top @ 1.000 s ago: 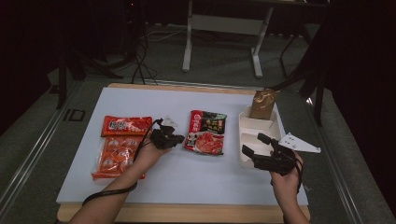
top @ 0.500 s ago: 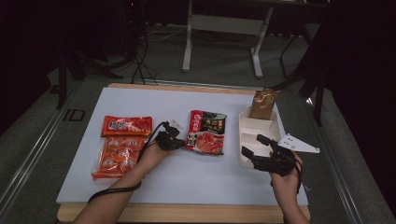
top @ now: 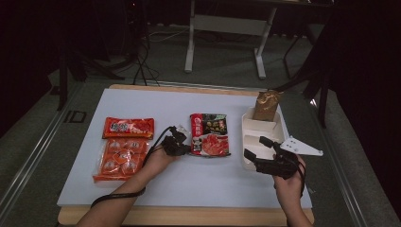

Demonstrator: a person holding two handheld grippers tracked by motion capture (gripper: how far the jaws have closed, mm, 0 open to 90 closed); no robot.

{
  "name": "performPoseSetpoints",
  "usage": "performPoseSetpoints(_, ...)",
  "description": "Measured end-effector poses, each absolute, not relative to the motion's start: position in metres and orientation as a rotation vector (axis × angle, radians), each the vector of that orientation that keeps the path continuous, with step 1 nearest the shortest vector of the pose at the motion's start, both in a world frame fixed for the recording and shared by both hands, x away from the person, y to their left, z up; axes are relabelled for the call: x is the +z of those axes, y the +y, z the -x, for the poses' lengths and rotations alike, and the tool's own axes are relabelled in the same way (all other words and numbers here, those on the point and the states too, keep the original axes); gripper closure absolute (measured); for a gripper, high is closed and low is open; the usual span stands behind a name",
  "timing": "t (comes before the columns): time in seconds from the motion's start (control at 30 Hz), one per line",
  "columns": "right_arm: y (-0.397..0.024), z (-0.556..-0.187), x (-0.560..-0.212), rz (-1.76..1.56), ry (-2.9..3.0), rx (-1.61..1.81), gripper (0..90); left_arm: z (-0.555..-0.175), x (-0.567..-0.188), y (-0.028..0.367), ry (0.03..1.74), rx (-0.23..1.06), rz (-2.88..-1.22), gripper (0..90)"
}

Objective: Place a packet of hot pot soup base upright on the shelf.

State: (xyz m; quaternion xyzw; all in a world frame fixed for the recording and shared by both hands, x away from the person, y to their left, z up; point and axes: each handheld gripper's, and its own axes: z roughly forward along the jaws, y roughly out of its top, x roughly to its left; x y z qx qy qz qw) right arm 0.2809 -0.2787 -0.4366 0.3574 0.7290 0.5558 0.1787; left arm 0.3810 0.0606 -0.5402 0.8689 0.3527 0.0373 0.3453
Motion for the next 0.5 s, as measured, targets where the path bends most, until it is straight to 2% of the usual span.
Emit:
performPoseSetpoints(0.33, -0.279, -0.281, -0.437, -1.013, 2.057, 1.555, 15.9, -0.383, -0.536, 0.062, 0.93, 0.087, -2.243, 89.2)
performPoseSetpoints(0.5, -0.28, -0.28, -0.436, -1.0, 2.053, 1.519, 14.1, -0.39, -0.523, 0.069, 0.933, 0.116, -2.195, 87.4)
